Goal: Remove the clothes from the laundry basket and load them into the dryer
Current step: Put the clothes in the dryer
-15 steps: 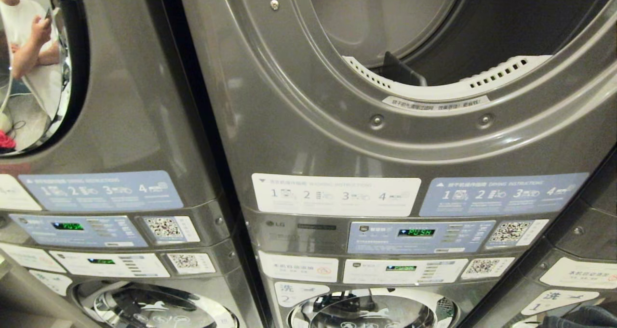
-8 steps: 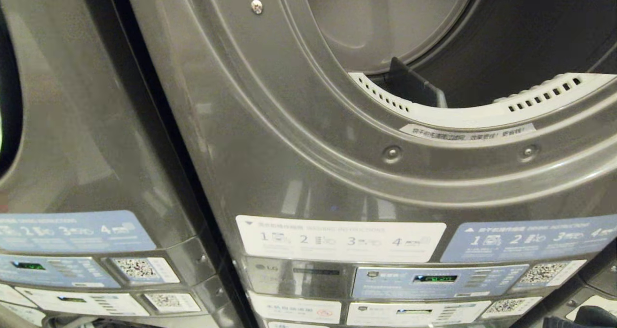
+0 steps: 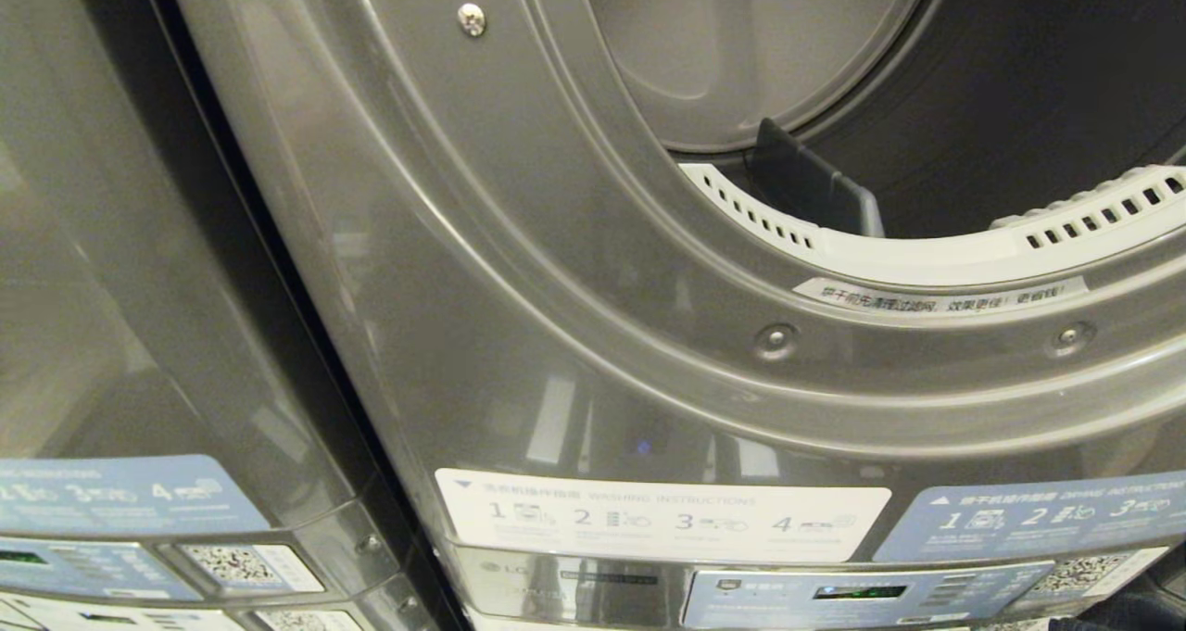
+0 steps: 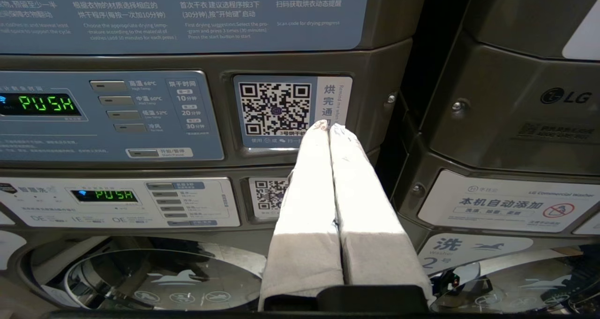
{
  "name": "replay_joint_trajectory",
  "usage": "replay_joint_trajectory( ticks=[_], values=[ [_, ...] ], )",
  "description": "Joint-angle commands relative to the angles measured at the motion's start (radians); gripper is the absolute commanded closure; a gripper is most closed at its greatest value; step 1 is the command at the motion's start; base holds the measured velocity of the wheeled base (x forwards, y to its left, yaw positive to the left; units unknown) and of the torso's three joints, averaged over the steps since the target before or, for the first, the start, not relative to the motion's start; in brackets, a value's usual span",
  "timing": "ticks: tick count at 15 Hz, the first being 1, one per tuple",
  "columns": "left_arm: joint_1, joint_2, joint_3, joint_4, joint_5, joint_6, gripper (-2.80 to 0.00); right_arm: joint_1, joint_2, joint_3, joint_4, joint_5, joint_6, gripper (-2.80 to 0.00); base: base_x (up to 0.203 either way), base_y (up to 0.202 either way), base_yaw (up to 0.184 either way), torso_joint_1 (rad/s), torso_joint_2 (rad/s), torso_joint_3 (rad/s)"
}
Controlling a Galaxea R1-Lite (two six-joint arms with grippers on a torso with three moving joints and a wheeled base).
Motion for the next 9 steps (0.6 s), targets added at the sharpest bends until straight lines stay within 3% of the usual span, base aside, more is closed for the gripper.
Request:
replay_joint_trajectory(
  ticks=[1,5,9],
  values=[
    [0.000,-0.002,0.000,-0.001,0.000,-0.001,0.00,0.000,0.001,0.000,0.001,0.000,0.000,0.00,0.000,0.000,0.000,0.000,0.00,0.000],
    [0.000,-0.002,0.000,-0.001,0.000,-0.001,0.00,0.001,0.001,-0.016,-0.027,0.043,-0.107,0.00,0.000,0.000,0.000,0.000,0.00,0.000],
    [0.000,-0.002,0.000,-0.001,0.000,-0.001,0.00,0.001,0.094,-0.279,-0.058,0.207,-0.150,0.00,0.000,0.000,0.000,0.000,0.00,0.000]
  ],
)
